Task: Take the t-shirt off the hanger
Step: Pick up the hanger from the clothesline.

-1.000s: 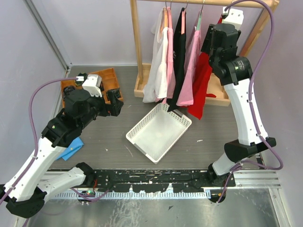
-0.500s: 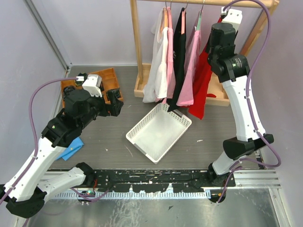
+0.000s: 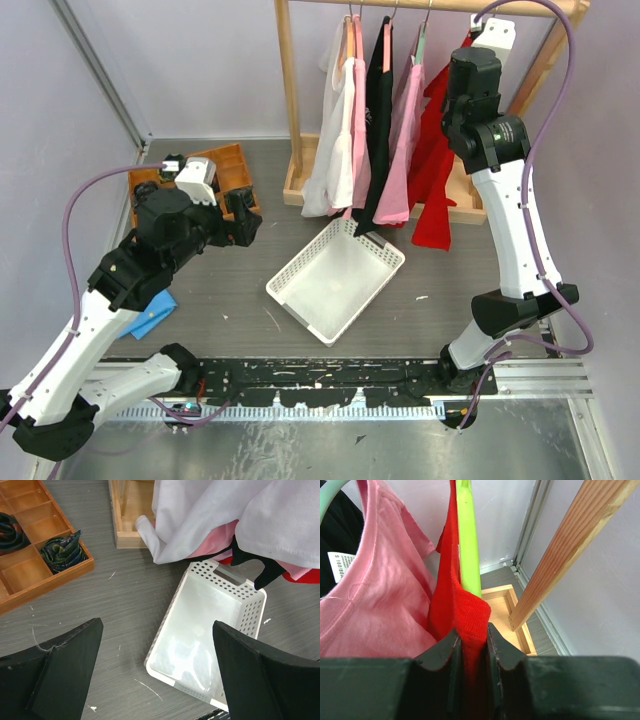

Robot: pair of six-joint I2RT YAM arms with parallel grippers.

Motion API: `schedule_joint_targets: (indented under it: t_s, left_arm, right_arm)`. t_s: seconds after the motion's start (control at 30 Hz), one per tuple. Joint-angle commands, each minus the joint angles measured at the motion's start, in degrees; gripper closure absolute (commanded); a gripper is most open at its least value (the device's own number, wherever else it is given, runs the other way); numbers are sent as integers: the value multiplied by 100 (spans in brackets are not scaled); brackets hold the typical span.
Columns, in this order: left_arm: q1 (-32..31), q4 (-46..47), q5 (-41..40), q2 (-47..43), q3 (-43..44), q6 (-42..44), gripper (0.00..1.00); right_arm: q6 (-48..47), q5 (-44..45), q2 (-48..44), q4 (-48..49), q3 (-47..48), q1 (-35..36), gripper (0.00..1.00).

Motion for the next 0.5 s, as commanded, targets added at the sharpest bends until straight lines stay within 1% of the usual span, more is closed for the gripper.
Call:
schedule_joint_targets:
  t_s: [0.0, 0.2, 0.33, 0.47]
  left_arm:
    - [-25, -86, 80, -57, 316, 23, 2]
    - [-21, -138, 107, -101, 361, 28, 2]
    - [-20, -195, 154, -111, 453, 19, 2]
    - [-30, -218, 202, -164, 517, 17, 2]
  right_arm:
    - [-126, 205, -268, 234, 129, -56, 84]
    - [-220, 179, -300, 332, 223, -68, 94]
    - [-311, 84, -363, 479, 365, -68, 99]
    - [-385, -33, -536, 747, 364, -67, 99]
